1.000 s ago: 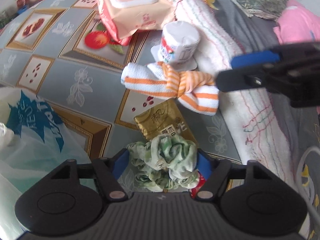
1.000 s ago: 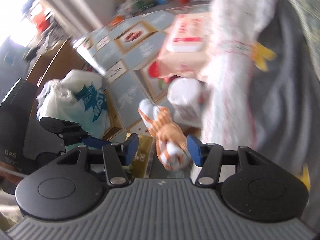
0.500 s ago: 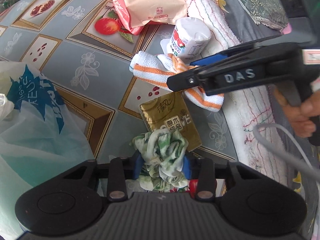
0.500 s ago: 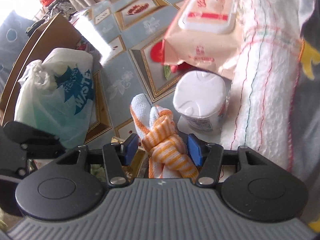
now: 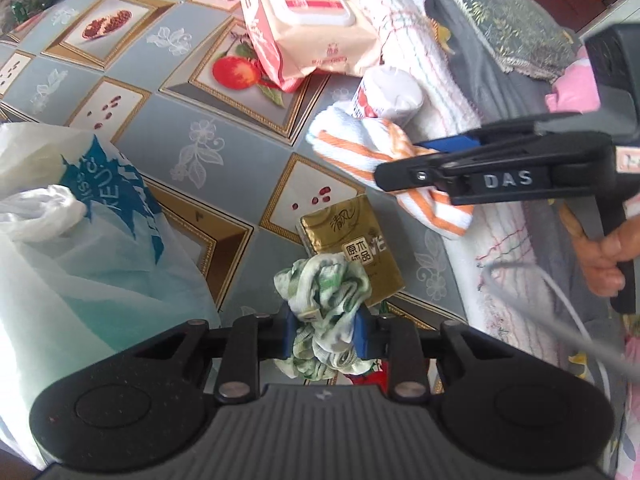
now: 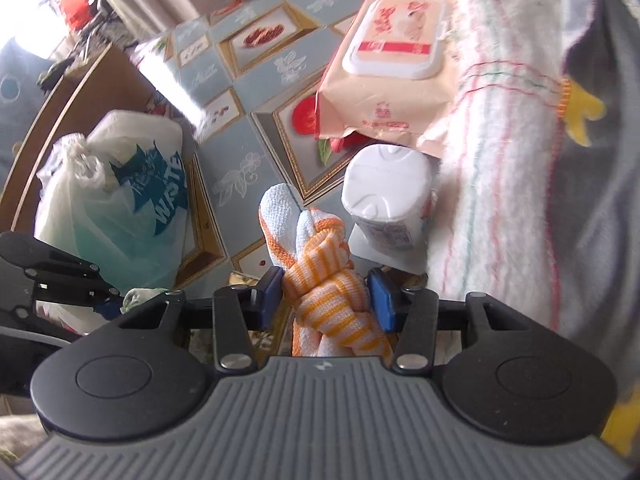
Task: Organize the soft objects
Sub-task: 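Carry the scrunchie and striped cloth over the box with both tools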
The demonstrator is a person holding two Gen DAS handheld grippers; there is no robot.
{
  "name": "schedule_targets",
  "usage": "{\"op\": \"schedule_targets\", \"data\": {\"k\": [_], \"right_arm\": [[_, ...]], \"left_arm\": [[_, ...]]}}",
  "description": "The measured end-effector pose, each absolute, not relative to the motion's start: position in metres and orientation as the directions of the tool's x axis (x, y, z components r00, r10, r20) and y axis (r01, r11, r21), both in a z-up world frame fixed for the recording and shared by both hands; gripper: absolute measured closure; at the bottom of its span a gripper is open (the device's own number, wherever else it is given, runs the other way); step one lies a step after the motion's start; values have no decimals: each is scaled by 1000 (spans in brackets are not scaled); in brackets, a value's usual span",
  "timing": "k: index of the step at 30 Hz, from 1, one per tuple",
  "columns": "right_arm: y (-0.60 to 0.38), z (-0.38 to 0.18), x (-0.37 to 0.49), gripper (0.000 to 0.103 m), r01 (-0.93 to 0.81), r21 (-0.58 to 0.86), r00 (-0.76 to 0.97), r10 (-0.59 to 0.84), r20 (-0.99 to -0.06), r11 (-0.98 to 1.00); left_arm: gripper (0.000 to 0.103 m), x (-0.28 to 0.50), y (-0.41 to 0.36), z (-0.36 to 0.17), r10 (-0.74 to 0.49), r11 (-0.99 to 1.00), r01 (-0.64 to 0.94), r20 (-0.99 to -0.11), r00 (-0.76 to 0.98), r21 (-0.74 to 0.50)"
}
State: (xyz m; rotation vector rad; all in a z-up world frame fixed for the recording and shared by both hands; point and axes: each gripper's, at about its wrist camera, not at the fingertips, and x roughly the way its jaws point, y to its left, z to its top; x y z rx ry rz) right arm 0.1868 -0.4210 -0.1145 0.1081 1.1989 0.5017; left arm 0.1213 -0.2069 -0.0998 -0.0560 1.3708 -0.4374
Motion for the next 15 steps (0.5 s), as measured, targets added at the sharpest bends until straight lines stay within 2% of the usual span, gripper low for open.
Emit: {"op": "schedule_targets", "data": {"k": [8,15], "right_arm": [[-421,-52,152,58,-133,485,395,495,-774,864],[-355,5,124,58,-103,604,466,574,-673,791]], "left_arm": [[75,116,-170,-51,-399,896,290,-895,198,-336],[75,96,-99,9,-420,896,279,-865,275,-346]]}}
